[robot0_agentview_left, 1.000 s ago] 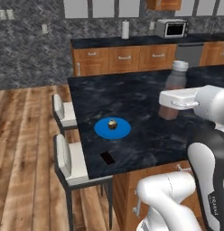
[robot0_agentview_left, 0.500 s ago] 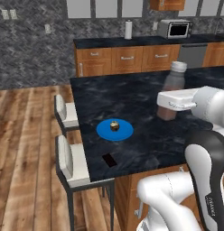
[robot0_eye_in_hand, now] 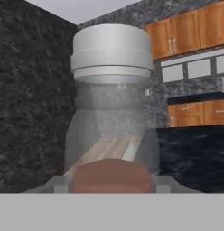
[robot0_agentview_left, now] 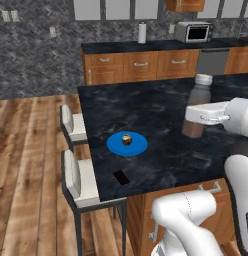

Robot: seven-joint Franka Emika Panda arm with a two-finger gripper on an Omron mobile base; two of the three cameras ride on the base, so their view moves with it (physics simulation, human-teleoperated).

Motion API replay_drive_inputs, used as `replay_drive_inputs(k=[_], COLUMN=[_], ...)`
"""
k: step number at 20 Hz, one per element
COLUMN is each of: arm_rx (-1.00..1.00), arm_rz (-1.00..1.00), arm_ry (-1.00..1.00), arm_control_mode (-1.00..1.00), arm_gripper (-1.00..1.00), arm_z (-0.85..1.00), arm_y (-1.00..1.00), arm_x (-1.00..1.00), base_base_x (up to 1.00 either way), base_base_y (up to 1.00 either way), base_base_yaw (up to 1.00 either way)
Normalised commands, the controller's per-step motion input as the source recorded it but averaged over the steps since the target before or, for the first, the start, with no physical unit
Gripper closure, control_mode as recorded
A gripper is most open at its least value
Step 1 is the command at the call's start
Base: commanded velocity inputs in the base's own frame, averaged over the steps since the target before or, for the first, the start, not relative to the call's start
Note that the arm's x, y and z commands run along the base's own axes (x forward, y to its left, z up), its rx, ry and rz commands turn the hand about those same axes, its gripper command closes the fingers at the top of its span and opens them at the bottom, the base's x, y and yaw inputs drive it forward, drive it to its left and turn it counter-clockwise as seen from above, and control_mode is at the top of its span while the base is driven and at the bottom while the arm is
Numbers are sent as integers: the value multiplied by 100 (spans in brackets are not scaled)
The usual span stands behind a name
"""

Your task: Take the cinnamon bottle from the cabinet and place it on the dining table, next to the plate with the cupcake. Then take the chocolate from the dining counter and place it on the cupcake plate.

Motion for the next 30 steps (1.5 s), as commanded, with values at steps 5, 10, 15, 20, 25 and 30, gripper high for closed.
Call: replay_drive_inputs(k=[5,10,15,20,25,30], arm_rx=[-13,-23,-11,11,22,11], arm_rz=[40,31,22,7,11,6], arm_ry=[7,-11,-26,-9,1,11], arm_control_mode=[-100,-100,-100,-100,-100,-100], arm_gripper=[100,100,100,100,100,100], arm_z=[-79,-80,-74,-42,-48,-67], arm_y=[-62,-57,-11,2,0,0], arm_x=[57,66,70,81,49,56], base_base_x=[0,0,0,0,0,0], base_base_y=[0,0,0,0,0,0], base_base_yaw=[0,0,0,0,0,0])
